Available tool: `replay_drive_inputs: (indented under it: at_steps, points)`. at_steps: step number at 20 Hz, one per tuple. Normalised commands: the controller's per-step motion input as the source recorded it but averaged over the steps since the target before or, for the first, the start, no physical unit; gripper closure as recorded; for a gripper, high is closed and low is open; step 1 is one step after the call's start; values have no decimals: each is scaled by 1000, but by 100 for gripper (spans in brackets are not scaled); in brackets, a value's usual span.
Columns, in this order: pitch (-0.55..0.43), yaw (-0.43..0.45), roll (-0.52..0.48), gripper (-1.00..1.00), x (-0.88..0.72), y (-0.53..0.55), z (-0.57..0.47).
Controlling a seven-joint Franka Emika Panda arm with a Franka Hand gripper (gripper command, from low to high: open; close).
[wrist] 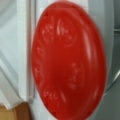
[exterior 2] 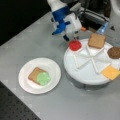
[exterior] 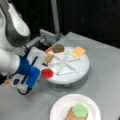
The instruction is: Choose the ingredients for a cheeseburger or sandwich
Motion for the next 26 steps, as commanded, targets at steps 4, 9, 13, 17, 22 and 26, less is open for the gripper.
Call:
replay_drive_inputs:
  at_steps: [4,9,13,17,22,26]
  points:
    - [-76,26,285,-100,90,-89,-49]
    - [-92,38,289,-100,79,-95,-50]
    - [-125,38,315,-100,57,-95,-82]
    - [-136,37,334,-100,46,-101,-114]
    - [-124,31,334,-100,41,-148,-134]
    - [-110,29,333,-100,64,-158,-102]
